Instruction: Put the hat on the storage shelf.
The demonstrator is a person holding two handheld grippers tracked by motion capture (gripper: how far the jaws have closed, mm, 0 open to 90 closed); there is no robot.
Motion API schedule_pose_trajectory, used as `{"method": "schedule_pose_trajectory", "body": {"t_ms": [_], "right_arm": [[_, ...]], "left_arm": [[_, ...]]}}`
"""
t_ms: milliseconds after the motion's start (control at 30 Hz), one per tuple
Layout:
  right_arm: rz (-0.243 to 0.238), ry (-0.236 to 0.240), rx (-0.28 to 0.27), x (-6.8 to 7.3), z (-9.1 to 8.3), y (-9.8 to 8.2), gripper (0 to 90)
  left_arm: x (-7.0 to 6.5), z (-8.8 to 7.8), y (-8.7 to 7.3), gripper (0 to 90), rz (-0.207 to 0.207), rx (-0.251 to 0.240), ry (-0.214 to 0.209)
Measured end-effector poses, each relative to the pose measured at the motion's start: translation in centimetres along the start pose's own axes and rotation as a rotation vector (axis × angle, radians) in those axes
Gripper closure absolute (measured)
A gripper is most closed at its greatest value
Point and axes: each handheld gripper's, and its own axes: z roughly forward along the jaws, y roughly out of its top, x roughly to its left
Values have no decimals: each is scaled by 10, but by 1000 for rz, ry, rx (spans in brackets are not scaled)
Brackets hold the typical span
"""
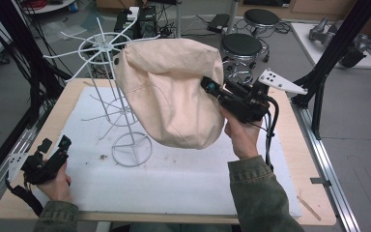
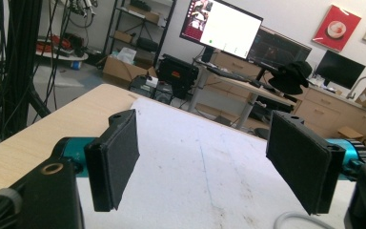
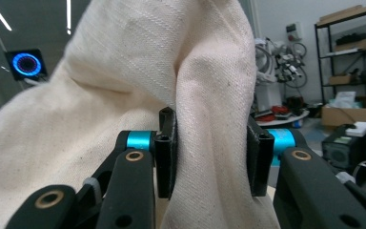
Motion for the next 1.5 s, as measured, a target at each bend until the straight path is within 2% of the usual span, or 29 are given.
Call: {"method": "schedule_pose_trajectory", "body": {"t_ms": [167, 233, 400, 733, 1000, 1133, 1333, 1500], "right_arm": [[20, -1, 25, -5, 4, -15, 645], [13, -21, 37, -6, 5, -20, 644], [28, -14, 39, -9, 5, -28, 642], [-8, -27, 60, -7, 8, -35, 609], [-21, -68, 58, -7, 8, -39, 528], [-53, -89, 84, -5, 10, -41, 500], [-76, -91, 95, -6, 11, -45, 377], [-78, -119, 110, -9, 6, -50, 293]], "left_arm": [[0, 0, 0, 266, 1, -3, 1], [-1, 0, 0, 266, 4, -5, 1], [-1, 0, 0, 266, 4, -1, 0], [0, 0, 0, 266, 3, -4, 2], [-1, 0, 0, 266, 5, -3, 2], [-1, 0, 0, 266, 6, -3, -1], [0, 0, 1, 267, 4, -7, 5], [0, -1, 1, 267, 3, -7, 6]]}}
